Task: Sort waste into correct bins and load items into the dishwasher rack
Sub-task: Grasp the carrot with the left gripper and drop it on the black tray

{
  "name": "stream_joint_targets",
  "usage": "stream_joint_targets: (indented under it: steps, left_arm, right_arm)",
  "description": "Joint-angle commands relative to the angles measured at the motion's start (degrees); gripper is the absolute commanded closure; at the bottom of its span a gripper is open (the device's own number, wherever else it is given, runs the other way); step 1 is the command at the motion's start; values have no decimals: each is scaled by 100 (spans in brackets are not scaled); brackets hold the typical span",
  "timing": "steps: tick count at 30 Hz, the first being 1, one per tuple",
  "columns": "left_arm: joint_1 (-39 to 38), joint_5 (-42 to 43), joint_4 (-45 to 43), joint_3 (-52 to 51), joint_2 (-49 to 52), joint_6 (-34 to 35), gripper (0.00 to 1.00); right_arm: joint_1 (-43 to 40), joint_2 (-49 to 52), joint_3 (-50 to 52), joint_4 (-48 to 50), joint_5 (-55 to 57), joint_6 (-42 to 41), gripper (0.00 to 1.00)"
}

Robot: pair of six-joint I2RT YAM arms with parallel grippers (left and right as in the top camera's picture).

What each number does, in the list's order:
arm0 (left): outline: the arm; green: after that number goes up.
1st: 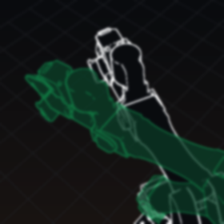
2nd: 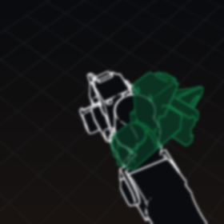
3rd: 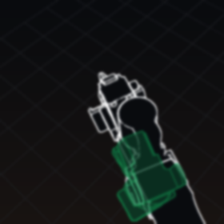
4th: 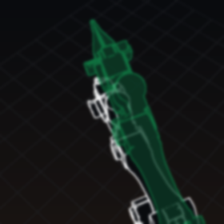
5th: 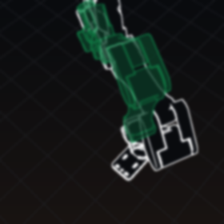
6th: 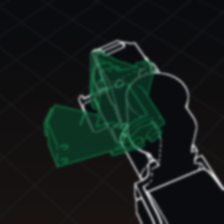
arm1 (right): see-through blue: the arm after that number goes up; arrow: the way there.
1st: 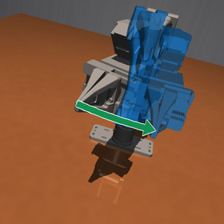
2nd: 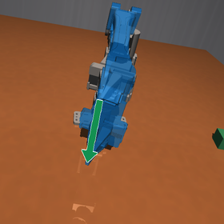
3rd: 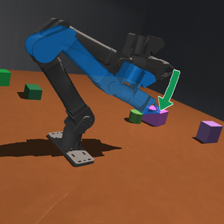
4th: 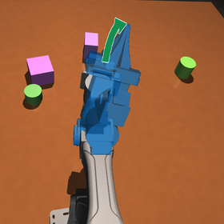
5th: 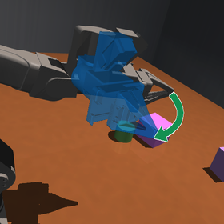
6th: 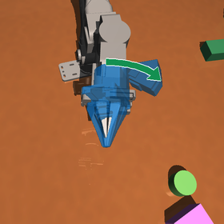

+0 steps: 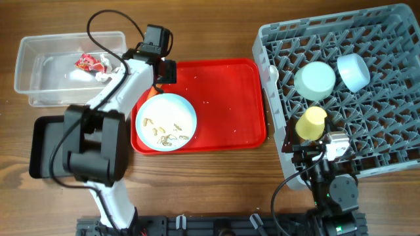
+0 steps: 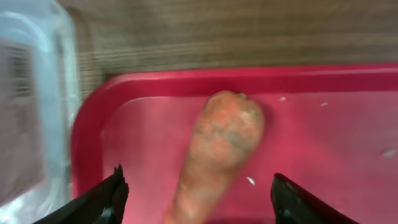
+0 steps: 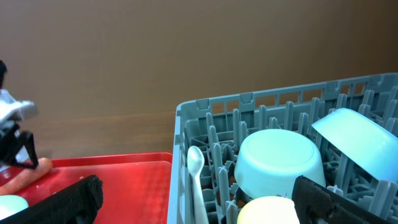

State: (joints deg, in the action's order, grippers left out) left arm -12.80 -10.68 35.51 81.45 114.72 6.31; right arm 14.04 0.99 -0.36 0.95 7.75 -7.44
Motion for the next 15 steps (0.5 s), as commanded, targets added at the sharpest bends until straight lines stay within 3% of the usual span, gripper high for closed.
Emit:
stream_joint_targets:
  steps: [1,9,12,15]
  left_arm:
    - [22,267,-90,-48,315,-841,28]
    - [35,271,-481,-50,439,-1213,50]
    - [33,269,-586,-50,439,-1209,66]
    - [35,269,-592,-50,439,-1204,60]
  right_arm:
    - [-24,-35,7,26,-24,-22,0]
    - [-24,-35,7,26,-24,-22,0]
    - [-24,-35,7,26,-24,-20,0]
    - [-24,-35,7,26,-24,-22,0]
